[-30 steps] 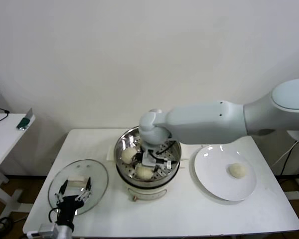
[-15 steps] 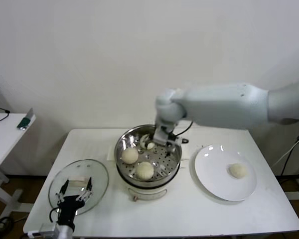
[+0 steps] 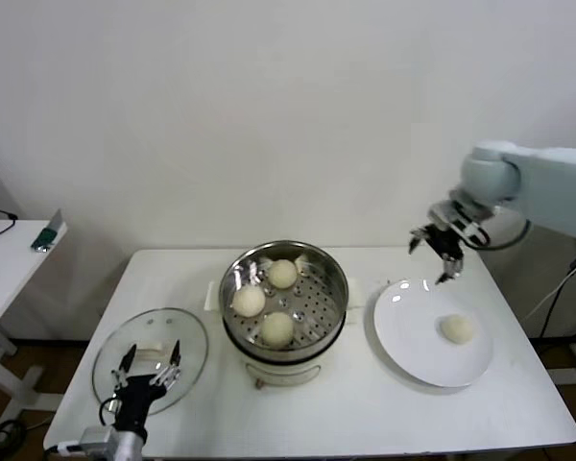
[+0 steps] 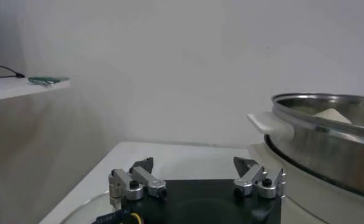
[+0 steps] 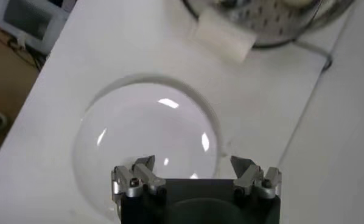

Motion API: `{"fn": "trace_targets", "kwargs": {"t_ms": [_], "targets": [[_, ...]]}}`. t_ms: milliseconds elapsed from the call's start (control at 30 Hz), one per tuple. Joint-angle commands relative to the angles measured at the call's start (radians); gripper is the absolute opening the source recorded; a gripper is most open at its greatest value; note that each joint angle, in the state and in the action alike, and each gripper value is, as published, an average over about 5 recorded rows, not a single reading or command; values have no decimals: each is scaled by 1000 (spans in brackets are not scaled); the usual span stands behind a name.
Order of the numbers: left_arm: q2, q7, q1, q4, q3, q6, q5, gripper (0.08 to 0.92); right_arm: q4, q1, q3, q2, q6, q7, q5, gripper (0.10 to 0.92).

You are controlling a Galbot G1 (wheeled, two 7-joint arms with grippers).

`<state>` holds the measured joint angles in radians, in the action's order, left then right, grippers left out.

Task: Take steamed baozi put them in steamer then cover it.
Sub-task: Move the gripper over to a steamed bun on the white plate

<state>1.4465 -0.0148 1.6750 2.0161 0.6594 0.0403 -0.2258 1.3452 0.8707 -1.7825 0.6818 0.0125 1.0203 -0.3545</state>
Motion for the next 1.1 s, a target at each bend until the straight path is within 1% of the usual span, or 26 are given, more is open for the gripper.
{"fn": "trace_targets", "kwargs": {"t_ms": [33,233,467,667,933,1100], "targets": [[0,-1,0,1,-2,-1,-1,823,-76,-330,190,-234,-115,-32,131,823],[0,0,0,-3,1,1,1,823,-162,-540,381,-199,-125,-55,205,823],[4,0,-4,-19,1,0,5,823,-266,-672,511,-114,-124,-73,229,823],[10,1,-8,-26,1,2,14,823,-340,-711,557,-50,-114,-85,236,823],[10,0,-9,-37,3,1,15,823,-389,-732,587,2,-112,-89,232,821],[11,0,-10,-39,2,1,16,823,-392,-736,595,11,-114,-85,225,775]]}}
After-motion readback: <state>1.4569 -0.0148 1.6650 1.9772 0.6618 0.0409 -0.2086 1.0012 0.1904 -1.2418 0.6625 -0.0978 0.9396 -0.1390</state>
